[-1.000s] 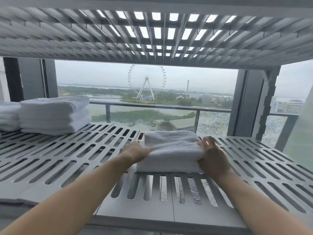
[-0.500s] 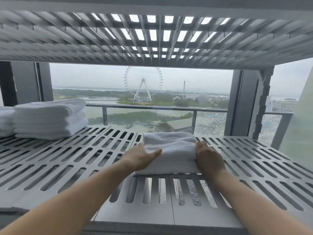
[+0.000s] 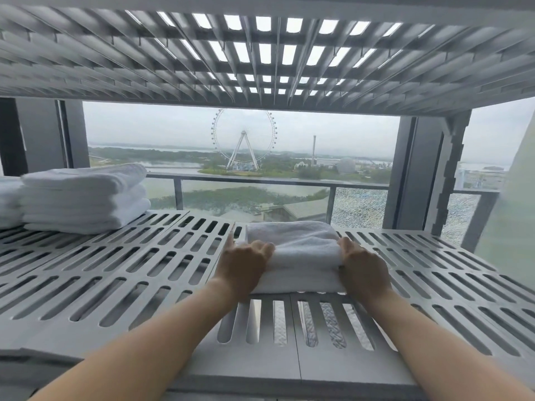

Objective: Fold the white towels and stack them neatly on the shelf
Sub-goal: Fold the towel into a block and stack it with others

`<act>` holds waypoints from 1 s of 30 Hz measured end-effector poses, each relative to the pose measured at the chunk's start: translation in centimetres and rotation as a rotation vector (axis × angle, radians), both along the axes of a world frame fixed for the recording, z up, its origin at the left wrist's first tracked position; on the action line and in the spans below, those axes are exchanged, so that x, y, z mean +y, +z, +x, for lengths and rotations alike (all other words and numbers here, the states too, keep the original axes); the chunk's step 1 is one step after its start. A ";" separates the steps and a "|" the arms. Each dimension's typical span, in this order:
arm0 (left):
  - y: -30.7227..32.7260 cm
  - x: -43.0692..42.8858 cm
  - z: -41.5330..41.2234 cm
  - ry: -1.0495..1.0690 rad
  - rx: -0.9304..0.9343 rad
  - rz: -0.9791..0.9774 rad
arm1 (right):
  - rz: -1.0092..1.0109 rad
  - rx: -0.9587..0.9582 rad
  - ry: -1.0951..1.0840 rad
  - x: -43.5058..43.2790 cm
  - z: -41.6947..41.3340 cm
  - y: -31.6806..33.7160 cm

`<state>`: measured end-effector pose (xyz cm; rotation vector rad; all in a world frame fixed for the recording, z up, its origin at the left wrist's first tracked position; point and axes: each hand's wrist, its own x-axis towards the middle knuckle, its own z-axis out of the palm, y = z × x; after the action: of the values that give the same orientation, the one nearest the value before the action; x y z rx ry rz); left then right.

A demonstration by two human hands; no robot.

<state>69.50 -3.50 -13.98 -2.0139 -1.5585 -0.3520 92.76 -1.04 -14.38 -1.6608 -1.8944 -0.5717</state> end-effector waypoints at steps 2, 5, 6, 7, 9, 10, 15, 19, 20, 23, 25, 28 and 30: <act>0.2 0.1 0.0 0.049 0.031 0.069 | 0.027 0.050 0.071 0.1 0.2 0.0; 0.1 0.1 0.0 0.088 0.031 0.107 | 0.004 0.053 0.126 0.0 0.5 0.0; 0.1 0.1 -0.1 0.100 0.035 0.107 | -0.011 0.062 0.133 -0.1 0.5 0.0; 0.0 0.0 -0.1 0.113 0.037 0.106 | -0.029 0.070 0.143 -0.2 0.4 0.0; 0.2 -0.3 0.0 0.124 0.015 0.083 | -0.072 0.020 0.167 -0.4 0.4 0.0; 0.3 -0.4 0.0 0.113 -0.009 0.060 | -0.105 -0.027 0.188 -0.4 0.5 0.0; 1.9 -0.9 0.2 -0.016 -0.282 -0.256 | -0.171 -0.021 0.440 -0.5 0.9 1.0; 4.4 0.7 0.7 -0.114 -0.523 -0.457 | -0.502 0.250 0.511 -0.2 0.8 2.6; 4.9 1.4 0.8 -0.136 -0.569 -0.461 | -0.560 0.370 0.555 0.0 0.6 3.2; 6.0 3.8 0.6 -0.142 -0.615 -0.413 | -0.456 0.544 0.605 1.6 0.1 5.1; 6.2 5.6 0.4 -0.095 -0.612 -0.403 | -0.394 0.493 0.529 3.2 -0.3 6.0; 6.1 7.3 0.3 -0.006 -0.629 -0.393 | -0.427 0.452 0.440 5.6 -1.0 6.6; 5.5 7.9 0.0 0.065 -0.711 -0.396 | -0.455 0.437 0.432 6.7 -1.9 6.7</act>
<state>69.48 4.41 -8.50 -2.2579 -2.2589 -0.8621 90.89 5.67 -7.68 -1.4012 -2.0372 0.3930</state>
